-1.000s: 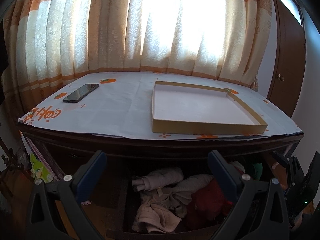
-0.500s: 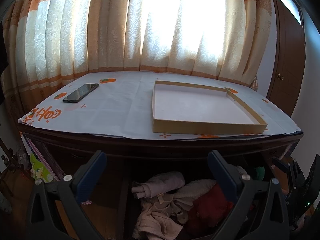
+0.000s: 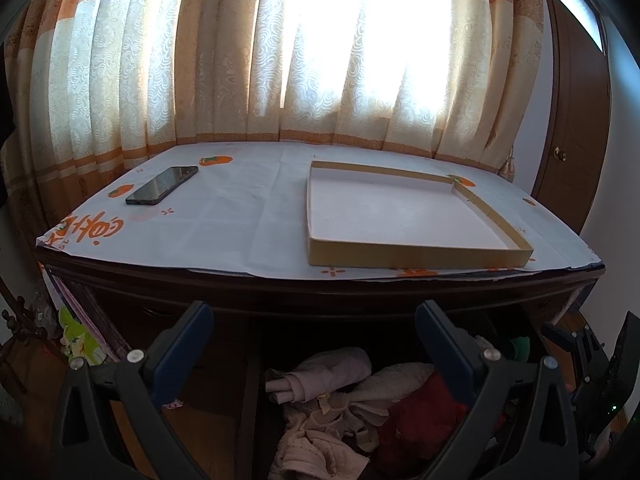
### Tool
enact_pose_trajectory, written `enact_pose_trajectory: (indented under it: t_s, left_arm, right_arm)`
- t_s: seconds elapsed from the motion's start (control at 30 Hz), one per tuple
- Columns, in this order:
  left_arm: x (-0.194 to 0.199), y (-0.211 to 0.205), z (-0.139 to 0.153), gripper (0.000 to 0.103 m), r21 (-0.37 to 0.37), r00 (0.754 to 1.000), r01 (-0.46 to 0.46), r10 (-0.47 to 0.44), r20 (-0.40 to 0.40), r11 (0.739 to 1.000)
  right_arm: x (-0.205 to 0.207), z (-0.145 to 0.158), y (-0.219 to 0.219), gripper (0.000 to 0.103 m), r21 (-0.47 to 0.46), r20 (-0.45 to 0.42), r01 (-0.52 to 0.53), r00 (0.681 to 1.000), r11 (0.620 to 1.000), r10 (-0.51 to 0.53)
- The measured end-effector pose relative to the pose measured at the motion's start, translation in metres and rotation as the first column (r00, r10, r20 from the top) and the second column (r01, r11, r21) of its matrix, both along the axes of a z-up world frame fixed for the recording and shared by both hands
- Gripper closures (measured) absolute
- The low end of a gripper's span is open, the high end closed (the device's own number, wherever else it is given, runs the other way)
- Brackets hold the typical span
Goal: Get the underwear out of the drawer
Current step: 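Move the right tool into the drawer over the red rolled underwear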
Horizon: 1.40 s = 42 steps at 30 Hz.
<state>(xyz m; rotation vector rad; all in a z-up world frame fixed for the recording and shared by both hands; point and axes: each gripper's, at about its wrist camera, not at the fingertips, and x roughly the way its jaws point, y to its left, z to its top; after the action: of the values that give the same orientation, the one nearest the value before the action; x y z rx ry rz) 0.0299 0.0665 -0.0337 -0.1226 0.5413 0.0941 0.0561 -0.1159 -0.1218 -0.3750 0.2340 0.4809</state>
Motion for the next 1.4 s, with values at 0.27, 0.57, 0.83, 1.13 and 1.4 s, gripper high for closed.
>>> enact_pose_trajectory:
  t_s: [0.27, 0.57, 0.83, 1.13, 1.4]
  left_arm:
    - [-0.003, 0.008, 0.005, 0.000, -0.017, 1.000, -0.009, 0.009, 0.003, 1.000]
    - [0.003, 0.004, -0.002, 0.000, -0.014, 0.999, 0.024, -0.025, -0.039, 1.000]
    - [0.009, -0.004, -0.012, 0.000, -0.012, 0.995, 0.054, -0.054, -0.079, 0.998]
    - [0.015, -0.010, -0.023, 0.000, -0.020, 0.989, 0.086, -0.088, -0.116, 0.996]
    - [0.018, -0.023, -0.030, 0.000, -0.014, 0.979, 0.136, -0.136, -0.151, 0.991]
  right_arm:
    - [0.001, 0.001, 0.002, 0.001, -0.041, -0.027, -0.008, 1.000, 0.999, 0.007]
    - [0.009, 0.002, 0.000, 0.001, -0.020, -0.066, -0.011, 0.998, 1.000, 0.009]
    - [0.013, 0.007, -0.009, 0.001, 0.050, -0.153, -0.038, 0.987, 0.998, 0.045]
    - [0.021, 0.026, -0.047, 0.001, 0.079, -0.234, -0.004, 0.972, 0.997, 0.022]
    - [0.021, 0.018, -0.052, 0.001, -0.033, -0.384, -0.081, 0.921, 0.996, 0.062]
